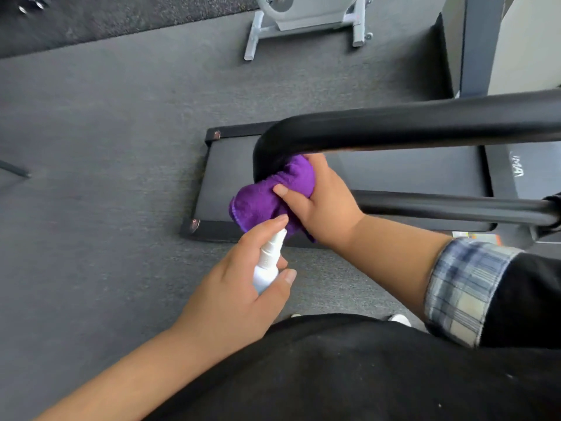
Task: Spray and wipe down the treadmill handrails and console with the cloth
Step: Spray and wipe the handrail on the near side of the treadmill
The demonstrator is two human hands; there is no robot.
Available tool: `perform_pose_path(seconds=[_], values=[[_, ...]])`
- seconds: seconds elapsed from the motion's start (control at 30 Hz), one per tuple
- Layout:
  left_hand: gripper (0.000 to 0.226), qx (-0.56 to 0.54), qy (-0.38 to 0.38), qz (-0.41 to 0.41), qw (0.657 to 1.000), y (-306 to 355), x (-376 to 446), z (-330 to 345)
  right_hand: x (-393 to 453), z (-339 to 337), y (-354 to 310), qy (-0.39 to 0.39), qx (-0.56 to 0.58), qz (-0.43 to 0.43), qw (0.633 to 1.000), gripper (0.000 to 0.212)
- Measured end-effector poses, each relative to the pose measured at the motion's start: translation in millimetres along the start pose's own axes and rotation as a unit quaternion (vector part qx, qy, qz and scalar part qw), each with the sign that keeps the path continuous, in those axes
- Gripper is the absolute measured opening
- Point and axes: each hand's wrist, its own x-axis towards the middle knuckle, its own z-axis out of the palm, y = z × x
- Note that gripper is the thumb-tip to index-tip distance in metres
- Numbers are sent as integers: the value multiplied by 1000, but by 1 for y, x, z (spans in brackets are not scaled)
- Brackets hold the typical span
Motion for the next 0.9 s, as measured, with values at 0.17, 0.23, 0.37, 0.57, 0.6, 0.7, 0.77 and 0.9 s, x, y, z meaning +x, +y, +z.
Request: perform_pose_path(seconds=[0.17, 0.23, 0.37, 0.57, 0.6, 0.7, 0.77, 0.9], values=[[69, 0, -19, 36, 999, -30, 4, -24, -8, 23, -19, 129, 141, -31, 981, 45], [69, 1, -27, 48, 998, -40, 4, -33, -11, 21, -26, 175, 152, -70, 970, 39], [67, -3, -24, 73, 997, -58, 4, -50, -16, 15, -36, 214, 141, -71, 964, 36], [61, -18, -28, 103, 994, -74, 4, -62, -10, 36, -64, 115, 130, 56, 983, 52], [64, -17, -27, 110, 993, -75, 5, -62, -10, 39, -66, 109, 149, 97, 978, 56], [68, -12, -35, 127, 991, -75, 7, -58, -9, 40, -58, 105, 82, 130, 982, 67], [73, -11, -51, 137, 989, -72, 10, -53, -7, 36, -45, 76, -52, 92, 992, 66], [69, -15, -77, 160, 984, -60, 16, -41, -12, 31, -13, 30, -335, 29, 941, 75]])
